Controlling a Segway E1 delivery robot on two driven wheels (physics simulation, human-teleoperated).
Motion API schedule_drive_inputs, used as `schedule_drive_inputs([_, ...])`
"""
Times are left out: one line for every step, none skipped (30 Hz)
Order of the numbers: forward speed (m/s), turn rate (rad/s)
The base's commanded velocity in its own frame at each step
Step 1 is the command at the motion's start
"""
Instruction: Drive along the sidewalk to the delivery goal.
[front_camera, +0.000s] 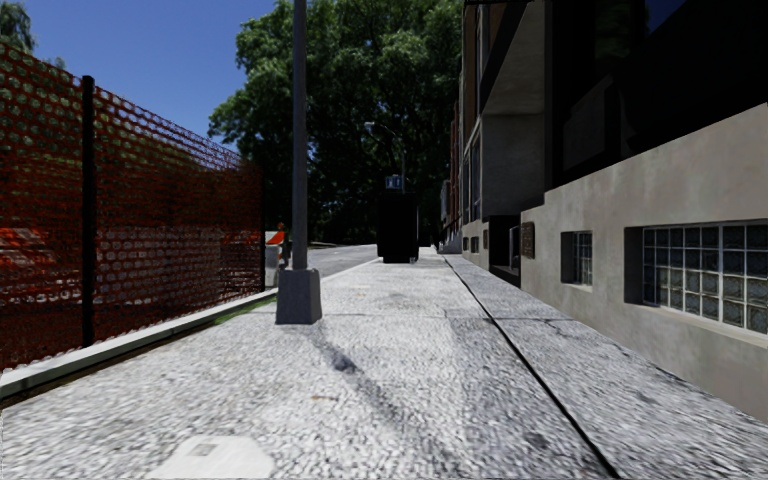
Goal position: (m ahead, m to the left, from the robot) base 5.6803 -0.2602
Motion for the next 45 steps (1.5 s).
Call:
schedule_drive_inputs([2.0,0.0])
schedule_drive_inputs([2.0,0.0])
schedule_drive_inputs([2.0,0.0])
schedule_drive_inputs([2.0,0.0])
schedule_drive_inputs([2.0,0.0])
schedule_drive_inputs([2.0,0.0])
schedule_drive_inputs([2.0,0.0])
schedule_drive_inputs([2.0,0.0])
schedule_drive_inputs([2.0,0.0])
schedule_drive_inputs([2.0,0.0])
schedule_drive_inputs([2.0,0.0])
schedule_drive_inputs([2.0,0.0])
schedule_drive_inputs([2.0,0.0])
schedule_drive_inputs([2.0,0.0])
schedule_drive_inputs([2.0,0.0])
schedule_drive_inputs([2.0,0.0])
schedule_drive_inputs([2.0,0.0])
schedule_drive_inputs([2.0,0.0])
schedule_drive_inputs([2.0,0.0])
schedule_drive_inputs([2.0,0.0])
schedule_drive_inputs([2.0,0.0])
schedule_drive_inputs([2.0,0.0])
schedule_drive_inputs([2.0,0.0])
schedule_drive_inputs([2.0,0.0])
schedule_drive_inputs([2.0,0.0])
schedule_drive_inputs([2.0,0.0])
schedule_drive_inputs([2.0,0.0])
schedule_drive_inputs([2.0,0.0])
schedule_drive_inputs([2.0,0.0])
schedule_drive_inputs([2.0,0.0])
schedule_drive_inputs([2.0,0.0])
schedule_drive_inputs([2.0,0.0])
schedule_drive_inputs([2.0,0.0])
schedule_drive_inputs([2.0,0.0])
schedule_drive_inputs([2.0,0.0])
schedule_drive_inputs([2.0,0.0])
schedule_drive_inputs([2.0,0.0])
schedule_drive_inputs([2.0,0.0])
schedule_drive_inputs([2.0,0.0])
schedule_drive_inputs([2.0,0.0])
schedule_drive_inputs([2.0,0.0])
schedule_drive_inputs([2.0,0.0])
schedule_drive_inputs([2.0,0.0])
schedule_drive_inputs([2.0,0.0])
schedule_drive_inputs([2.0,0.0])
